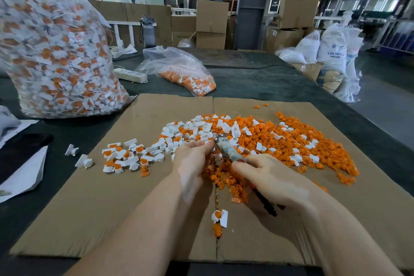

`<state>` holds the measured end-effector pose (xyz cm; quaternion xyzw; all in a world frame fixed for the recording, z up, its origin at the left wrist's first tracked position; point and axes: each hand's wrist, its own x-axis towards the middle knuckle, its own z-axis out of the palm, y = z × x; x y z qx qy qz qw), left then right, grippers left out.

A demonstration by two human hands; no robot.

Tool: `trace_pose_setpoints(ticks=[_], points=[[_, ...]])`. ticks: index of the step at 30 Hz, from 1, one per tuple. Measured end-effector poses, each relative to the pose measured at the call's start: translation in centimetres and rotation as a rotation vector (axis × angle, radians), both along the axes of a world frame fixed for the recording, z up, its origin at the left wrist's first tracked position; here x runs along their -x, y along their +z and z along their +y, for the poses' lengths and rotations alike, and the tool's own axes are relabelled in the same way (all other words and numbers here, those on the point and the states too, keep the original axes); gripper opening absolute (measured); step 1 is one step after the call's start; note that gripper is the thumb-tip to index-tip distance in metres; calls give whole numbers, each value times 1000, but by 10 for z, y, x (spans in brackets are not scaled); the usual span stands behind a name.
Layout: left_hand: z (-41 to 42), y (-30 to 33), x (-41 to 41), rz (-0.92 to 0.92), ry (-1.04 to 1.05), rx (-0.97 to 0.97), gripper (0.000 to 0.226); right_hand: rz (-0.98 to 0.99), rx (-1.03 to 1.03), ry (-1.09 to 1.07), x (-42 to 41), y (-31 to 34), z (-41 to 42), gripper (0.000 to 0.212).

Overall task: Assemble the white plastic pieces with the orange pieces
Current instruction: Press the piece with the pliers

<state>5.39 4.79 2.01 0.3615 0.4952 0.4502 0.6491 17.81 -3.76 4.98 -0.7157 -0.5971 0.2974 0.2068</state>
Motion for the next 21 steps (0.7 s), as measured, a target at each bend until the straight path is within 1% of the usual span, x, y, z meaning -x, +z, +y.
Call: trace_pose_setpoints(ticks=[3,6,7,9,12,15,21], points=[[-1,2,-1,-38,-5,6,12,-47,-34,-10,1,-1,0,35],[-2,5,-3,-78,-19,0,4,-101,-96,-30,2,-1,2,37],[-3,5,-3,-83,-23,-7,1,-80,-113,-34,1,-1,2,38],[-1,4,-3,-53,-19,-36,5,25,-126,-40,-1,-1,1,41],[2,2,-2,13,-7,-81,6,147,-88,-51,-2,0,-2,41],[3,0,-2,37,-16,-86,5,109,-28,-29,-2,0,-1,44],[3,-1,-1,7,-17,-69,3,62,12,-15,-1,2,0,37]])
